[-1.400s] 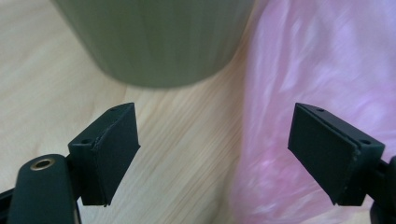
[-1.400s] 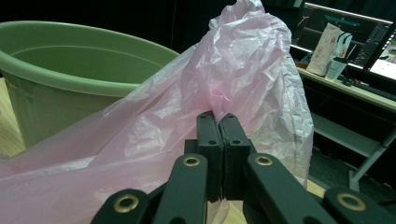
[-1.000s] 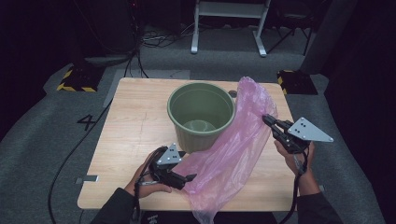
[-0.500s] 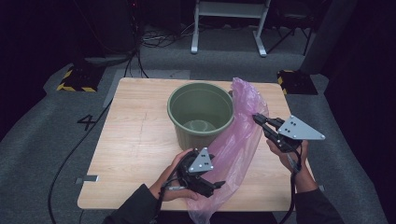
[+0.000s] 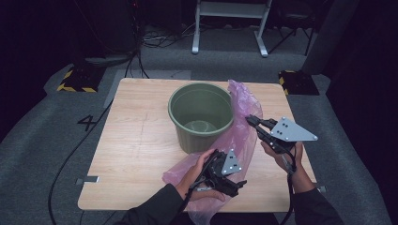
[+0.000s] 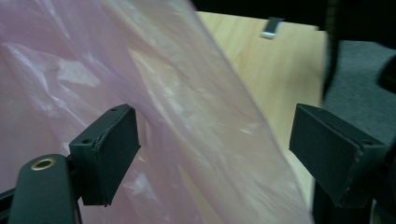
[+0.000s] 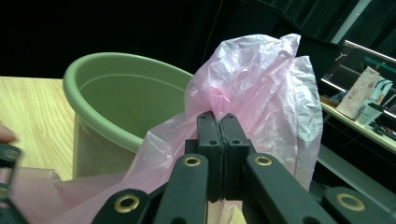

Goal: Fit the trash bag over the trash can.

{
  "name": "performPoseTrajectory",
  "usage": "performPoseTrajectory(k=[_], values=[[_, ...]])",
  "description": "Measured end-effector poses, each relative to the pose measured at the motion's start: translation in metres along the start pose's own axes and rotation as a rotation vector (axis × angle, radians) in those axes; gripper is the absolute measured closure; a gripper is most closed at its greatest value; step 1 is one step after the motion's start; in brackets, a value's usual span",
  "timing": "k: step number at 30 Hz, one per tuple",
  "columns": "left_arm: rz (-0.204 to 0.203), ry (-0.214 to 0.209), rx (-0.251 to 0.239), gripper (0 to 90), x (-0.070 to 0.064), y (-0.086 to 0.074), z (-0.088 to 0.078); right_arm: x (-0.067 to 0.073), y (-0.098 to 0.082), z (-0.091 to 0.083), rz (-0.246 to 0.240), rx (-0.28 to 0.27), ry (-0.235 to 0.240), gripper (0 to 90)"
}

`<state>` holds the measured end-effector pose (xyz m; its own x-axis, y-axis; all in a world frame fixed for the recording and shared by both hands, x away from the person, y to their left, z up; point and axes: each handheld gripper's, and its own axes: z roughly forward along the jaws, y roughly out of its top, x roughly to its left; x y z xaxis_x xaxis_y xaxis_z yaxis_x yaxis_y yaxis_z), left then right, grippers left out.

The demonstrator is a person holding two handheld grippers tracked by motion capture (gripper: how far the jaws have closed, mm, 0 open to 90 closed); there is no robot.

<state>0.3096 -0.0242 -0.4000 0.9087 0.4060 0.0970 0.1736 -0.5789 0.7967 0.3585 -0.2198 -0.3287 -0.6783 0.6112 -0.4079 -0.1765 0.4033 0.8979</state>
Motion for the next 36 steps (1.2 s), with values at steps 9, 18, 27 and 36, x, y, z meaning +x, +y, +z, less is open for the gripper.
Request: performPoseTrajectory(k=[9,18,27,36], values=[[-0.017,0.211,0.022,61.0,0.020,-0.010,0.008,0.012,0.008,-0.003,-0.011,-0.036,0.052,90.0],[0.044,0.262,-0.032,87.3,0.024,-0.022,-0.014,0.019,0.019,-0.007,-0.026,-0.108,0.154,90.0],[0.056,0.243,-0.097,89.5,0.030,-0.034,-0.052,0.015,0.036,0.019,-0.043,-0.096,0.239,89.8],[0.018,0.245,-0.157,89.6,0.039,-0.041,-0.075,0.009,0.044,0.066,-0.007,0.018,0.323,88.7]])
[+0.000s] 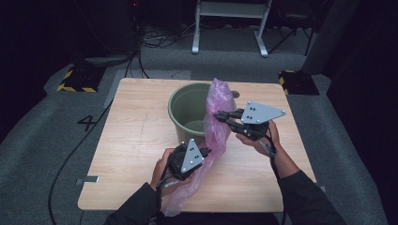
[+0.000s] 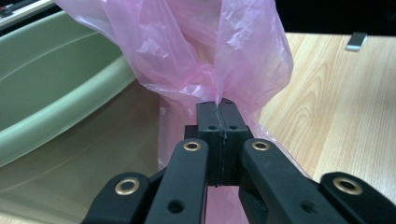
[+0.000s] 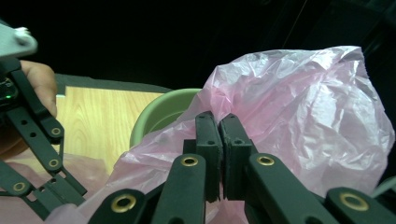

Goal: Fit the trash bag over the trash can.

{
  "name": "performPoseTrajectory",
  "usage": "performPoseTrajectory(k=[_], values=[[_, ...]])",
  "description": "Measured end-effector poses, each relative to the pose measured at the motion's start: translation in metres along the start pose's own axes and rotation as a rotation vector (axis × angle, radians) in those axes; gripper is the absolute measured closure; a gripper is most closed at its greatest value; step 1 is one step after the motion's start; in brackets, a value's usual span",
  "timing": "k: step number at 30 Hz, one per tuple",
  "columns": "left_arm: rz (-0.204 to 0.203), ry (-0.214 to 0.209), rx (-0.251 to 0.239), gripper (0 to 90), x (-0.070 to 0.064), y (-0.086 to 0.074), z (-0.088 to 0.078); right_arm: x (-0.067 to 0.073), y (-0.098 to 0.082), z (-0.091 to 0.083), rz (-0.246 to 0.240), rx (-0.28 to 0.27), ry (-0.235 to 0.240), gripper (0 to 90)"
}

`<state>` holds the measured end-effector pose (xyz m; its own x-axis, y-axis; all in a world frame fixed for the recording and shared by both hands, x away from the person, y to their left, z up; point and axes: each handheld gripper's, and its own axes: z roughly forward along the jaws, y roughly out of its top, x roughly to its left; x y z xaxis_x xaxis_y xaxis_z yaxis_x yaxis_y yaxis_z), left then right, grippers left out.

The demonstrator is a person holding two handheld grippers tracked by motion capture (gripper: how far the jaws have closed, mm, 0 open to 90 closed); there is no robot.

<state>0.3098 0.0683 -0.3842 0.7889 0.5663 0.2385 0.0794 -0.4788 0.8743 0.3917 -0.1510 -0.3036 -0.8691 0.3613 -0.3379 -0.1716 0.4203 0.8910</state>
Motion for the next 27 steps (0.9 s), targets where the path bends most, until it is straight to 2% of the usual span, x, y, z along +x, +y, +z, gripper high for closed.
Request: performPoseTrajectory(k=[3,4,5,6,7,8,10,11,12,13,15,16,18,19,22,23,24,27], values=[[-0.020,0.011,-0.022,89.6,0.004,-0.002,-0.004,-0.003,-0.001,0.008,0.023,0.031,-0.004,88.6],[-0.025,0.011,-0.026,89.6,0.007,-0.002,-0.006,-0.006,-0.002,0.020,0.037,0.073,0.019,88.0],[-0.025,0.011,-0.026,89.6,0.007,-0.002,-0.006,-0.006,-0.001,0.024,0.036,0.096,0.018,87.5],[-0.024,0.010,-0.027,89.6,0.008,-0.003,-0.008,-0.006,-0.001,0.024,0.036,0.096,0.018,87.5],[-0.028,0.011,-0.036,89.7,0.009,-0.003,-0.009,-0.007,-0.001,0.028,0.033,0.127,0.021,85.7],[-0.029,0.012,-0.037,89.7,0.010,-0.004,-0.010,-0.009,0.000,0.033,0.043,0.157,0.048,81.9],[-0.047,0.010,-0.044,89.7,0.013,-0.005,-0.012,-0.009,0.002,0.037,0.051,0.180,0.057,73.7],[-0.050,0.015,-0.044,89.7,0.015,-0.006,-0.012,-0.008,0.003,0.038,0.057,0.185,0.066,66.9],[-0.053,0.018,-0.045,89.8,0.018,-0.007,-0.014,-0.005,0.004,0.038,0.048,0.191,0.061,53.4],[-0.053,0.018,-0.045,89.8,0.018,-0.007,-0.014,-0.005,0.004,0.038,0.048,0.191,0.061,53.4],[-0.067,0.023,-0.048,89.8,0.020,-0.008,-0.015,-0.005,0.004,0.035,0.063,0.179,0.052,43.2],[-0.068,0.031,-0.049,89.8,0.022,-0.009,-0.017,-0.007,0.005,0.027,0.081,0.148,0.060,35.1],[-0.076,0.031,-0.053,89.8,0.023,-0.010,-0.019,-0.008,0.005,0.023,0.084,0.137,0.049,34.2],[-0.083,0.030,-0.054,89.8,0.025,-0.010,-0.020,-0.012,0.006,0.011,0.104,0.101,0.030,30.7],[-0.099,0.033,-0.063,89.8,0.029,-0.011,-0.022,-0.015,0.005,0.002,0.109,0.098,0.022,31.7],[-0.103,0.035,-0.063,89.8,0.030,-0.012,-0.023,-0.020,0.001,-0.008,0.115,0.124,0.000,35.7],[-0.103,0.035,-0.063,89.9,0.030,-0.012,-0.023,-0.020,0.001,-0.008,0.115,0.124,0.000,35.7],[-0.113,0.037,-0.064,89.8,0.033,-0.013,-0.023,-0.028,-0.008,-0.014,0.167,0.132,0.019,36.0]])
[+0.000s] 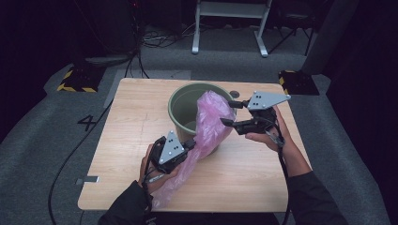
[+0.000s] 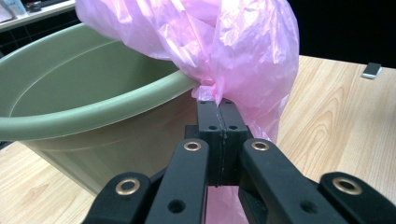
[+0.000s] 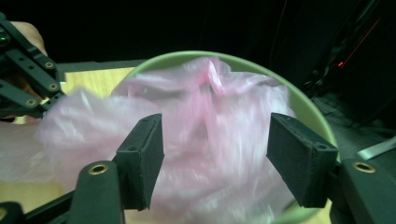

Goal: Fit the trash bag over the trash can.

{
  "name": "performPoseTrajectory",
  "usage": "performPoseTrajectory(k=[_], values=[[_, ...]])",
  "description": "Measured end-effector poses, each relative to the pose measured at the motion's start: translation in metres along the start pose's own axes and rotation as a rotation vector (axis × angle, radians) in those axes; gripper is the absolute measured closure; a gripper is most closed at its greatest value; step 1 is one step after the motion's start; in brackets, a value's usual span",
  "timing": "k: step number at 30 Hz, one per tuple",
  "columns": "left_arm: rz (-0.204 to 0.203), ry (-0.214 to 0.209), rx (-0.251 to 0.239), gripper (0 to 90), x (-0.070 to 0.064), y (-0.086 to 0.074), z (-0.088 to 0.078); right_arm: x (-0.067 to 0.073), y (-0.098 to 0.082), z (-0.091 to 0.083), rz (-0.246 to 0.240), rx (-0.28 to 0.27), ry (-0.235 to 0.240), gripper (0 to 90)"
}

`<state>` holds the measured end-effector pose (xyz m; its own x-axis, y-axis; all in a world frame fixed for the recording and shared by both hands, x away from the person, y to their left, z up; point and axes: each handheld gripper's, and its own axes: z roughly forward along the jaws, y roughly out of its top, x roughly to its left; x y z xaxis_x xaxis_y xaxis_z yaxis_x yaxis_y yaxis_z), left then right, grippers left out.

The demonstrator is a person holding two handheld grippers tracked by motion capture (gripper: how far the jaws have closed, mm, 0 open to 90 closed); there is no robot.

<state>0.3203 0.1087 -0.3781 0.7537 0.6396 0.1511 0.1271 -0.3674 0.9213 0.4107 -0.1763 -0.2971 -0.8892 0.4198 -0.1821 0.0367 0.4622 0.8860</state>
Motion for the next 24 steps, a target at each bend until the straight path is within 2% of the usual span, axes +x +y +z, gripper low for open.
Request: performPoseTrajectory(k=[1,8,9,10,11,12,13,15,16,18,24], values=[[-0.007,0.004,-0.003,89.8,0.001,0.000,0.000,-0.003,-0.006,-0.001,0.029,0.006,0.031,32.0],[-0.018,0.007,-0.007,89.8,0.005,-0.001,-0.001,-0.002,-0.024,-0.004,0.030,0.017,0.092,27.3],[-0.020,0.002,-0.006,89.8,0.006,-0.002,-0.001,-0.002,-0.029,-0.003,0.028,0.019,0.100,37.8],[-0.020,0.002,-0.006,89.8,0.006,-0.002,-0.001,-0.002,-0.029,-0.003,0.028,0.019,0.100,37.8],[-0.019,0.002,-0.005,89.8,0.006,-0.002,-0.001,-0.002,-0.033,-0.002,0.015,0.018,0.095,51.0],[-0.024,0.000,-0.008,89.8,0.005,-0.002,-0.001,-0.002,-0.033,-0.002,0.015,0.018,0.095,51.0],[-0.026,-0.002,-0.012,89.8,0.005,-0.002,-0.001,0.000,-0.036,0.000,0.004,-0.006,0.079,68.0],[-0.036,-0.013,-0.019,89.8,0.005,-0.003,-0.001,0.003,-0.037,0.001,-0.011,-0.019,0.089,74.8],[-0.036,-0.013,-0.019,89.8,0.005,-0.003,-0.001,0.003,-0.037,0.001,-0.011,-0.019,0.089,74.8],[-0.032,-0.019,-0.021,89.8,0.005,-0.003,-0.001,0.006,-0.038,0.003,-0.035,-0.027,0.077,81.7],[-0.021,-0.024,-0.018,89.8,0.003,-0.002,-0.001,0.007,-0.035,0.003,-0.041,-0.039,0.060,90.0]])
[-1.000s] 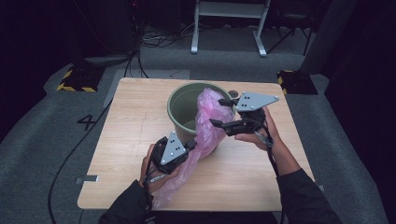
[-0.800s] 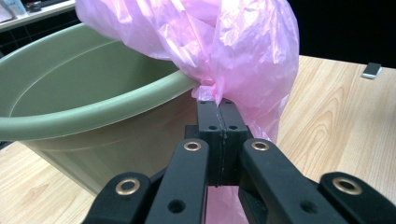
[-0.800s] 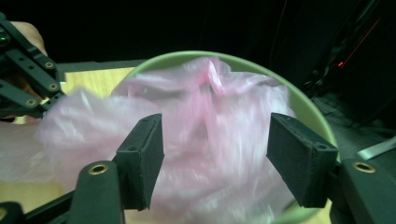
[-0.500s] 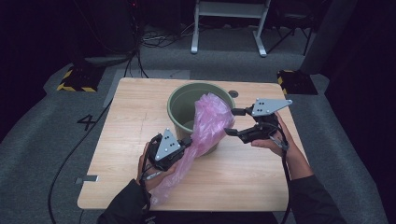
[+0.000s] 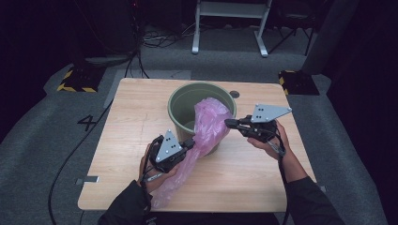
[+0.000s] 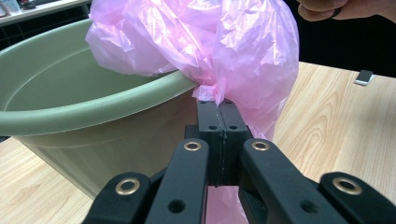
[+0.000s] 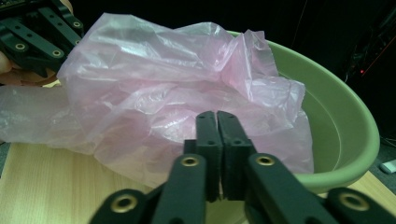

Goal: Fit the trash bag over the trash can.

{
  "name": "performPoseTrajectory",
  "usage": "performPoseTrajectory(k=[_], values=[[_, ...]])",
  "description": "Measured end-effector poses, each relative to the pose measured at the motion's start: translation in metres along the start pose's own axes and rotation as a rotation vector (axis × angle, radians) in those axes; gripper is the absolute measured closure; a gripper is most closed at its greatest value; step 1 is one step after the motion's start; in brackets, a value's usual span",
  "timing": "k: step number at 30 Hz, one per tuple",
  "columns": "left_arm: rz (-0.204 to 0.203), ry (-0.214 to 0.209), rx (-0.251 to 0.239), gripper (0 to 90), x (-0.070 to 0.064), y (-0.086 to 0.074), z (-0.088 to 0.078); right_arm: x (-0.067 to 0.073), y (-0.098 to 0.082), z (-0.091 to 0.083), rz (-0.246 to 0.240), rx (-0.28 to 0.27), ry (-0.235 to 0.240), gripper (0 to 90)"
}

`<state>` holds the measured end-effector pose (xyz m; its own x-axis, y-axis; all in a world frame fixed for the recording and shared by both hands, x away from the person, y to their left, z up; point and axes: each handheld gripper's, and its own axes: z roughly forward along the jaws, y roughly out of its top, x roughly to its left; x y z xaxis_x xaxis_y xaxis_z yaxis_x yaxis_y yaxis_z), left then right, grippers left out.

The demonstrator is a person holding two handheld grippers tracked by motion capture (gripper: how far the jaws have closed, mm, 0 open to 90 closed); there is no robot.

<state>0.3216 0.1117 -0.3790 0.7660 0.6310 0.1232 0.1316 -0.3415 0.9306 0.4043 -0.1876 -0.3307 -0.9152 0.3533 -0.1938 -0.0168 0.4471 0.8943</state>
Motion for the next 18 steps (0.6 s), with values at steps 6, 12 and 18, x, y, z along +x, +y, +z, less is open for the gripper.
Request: performPoseTrajectory(k=[6,12,18], values=[[0.007,-0.008,-0.008,89.8,-0.002,0.002,-0.002,0.001,0.007,0.001,-0.008,-0.012,-0.007,90.0],[0.020,-0.016,-0.024,89.8,-0.005,0.008,-0.004,0.003,0.012,0.003,0.035,-0.040,0.013,55.8],[0.020,-0.018,-0.016,89.8,-0.007,0.009,-0.002,0.000,0.007,0.014,0.107,-0.002,0.122,26.5]])
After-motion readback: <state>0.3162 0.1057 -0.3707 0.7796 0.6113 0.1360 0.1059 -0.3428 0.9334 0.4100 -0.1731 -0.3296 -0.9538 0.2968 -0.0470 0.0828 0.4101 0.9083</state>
